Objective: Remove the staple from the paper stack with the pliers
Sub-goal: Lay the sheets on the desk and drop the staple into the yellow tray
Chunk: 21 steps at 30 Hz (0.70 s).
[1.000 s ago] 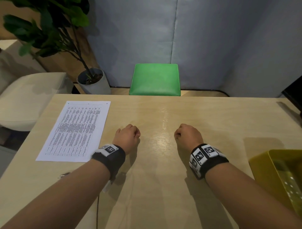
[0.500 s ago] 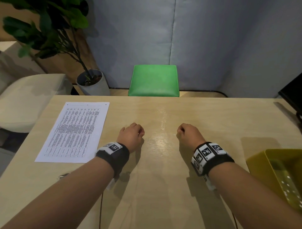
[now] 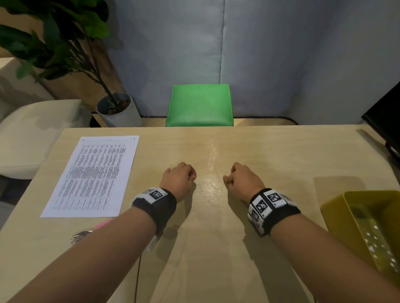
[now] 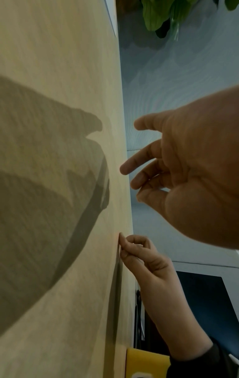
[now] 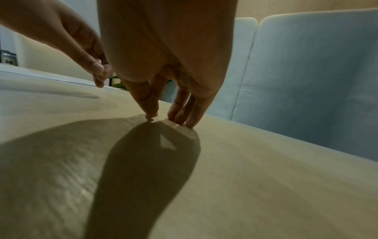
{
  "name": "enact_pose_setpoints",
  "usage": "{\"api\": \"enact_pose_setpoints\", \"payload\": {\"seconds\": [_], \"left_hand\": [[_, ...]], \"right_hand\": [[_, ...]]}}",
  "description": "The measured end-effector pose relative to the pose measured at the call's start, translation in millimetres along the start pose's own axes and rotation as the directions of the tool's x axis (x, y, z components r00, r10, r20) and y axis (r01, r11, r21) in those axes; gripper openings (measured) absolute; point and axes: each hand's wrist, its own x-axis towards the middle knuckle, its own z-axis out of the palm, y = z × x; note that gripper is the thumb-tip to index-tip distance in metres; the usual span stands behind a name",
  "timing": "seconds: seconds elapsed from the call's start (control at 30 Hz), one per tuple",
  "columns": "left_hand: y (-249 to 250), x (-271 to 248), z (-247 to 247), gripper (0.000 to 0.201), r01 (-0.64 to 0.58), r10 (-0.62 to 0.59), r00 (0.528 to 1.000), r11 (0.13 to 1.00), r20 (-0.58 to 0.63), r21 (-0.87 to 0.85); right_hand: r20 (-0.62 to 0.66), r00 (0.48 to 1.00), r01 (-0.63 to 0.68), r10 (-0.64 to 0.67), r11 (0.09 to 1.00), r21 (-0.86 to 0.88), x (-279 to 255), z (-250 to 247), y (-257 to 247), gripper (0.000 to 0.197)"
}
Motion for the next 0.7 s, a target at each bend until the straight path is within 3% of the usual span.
{"api": "enact_pose_setpoints", "payload": {"seconds": [0.1,0.23,0.33,0.57,0.7], "left_hand": [[-0.3,1.0,1.3,0.015,-0.004,0.004,1.000,1.000,0.000,0.002],[-0.8,-1.0,-1.1,0.015,-0.007,0.007,1.000,1.000,0.001,-0.005],[-1.4,-1.6,-3.6,0.015,-0.010,0.010,1.000,1.000,-0.001,-0.002],[0.9,-2.5,-7.4,0.015,0.002,-0.002,1.000,1.000,0.017,-0.010],[28.3,0.9,-13.9,0.015,-0.051,0.054,0.998,0.997,0.044,-0.050]], "right_hand": [[0.003,1.000,0.010,-0.010,0.997,0.080,4.3,-2.9,3.1,0.021],[-0.087,0.984,-0.107,0.157,0.904,0.414,8.7,-5.1,13.6,0.009],[-0.108,0.963,-0.155,0.247,0.835,0.528,6.9,-6.8,17.4,0.003],[-0.067,0.970,-0.155,0.234,0.805,0.572,-2.1,-12.6,18.5,0.006],[-0.067,0.972,-0.145,0.224,0.802,0.579,-13.1,-28.3,20.2,0.005]]}}
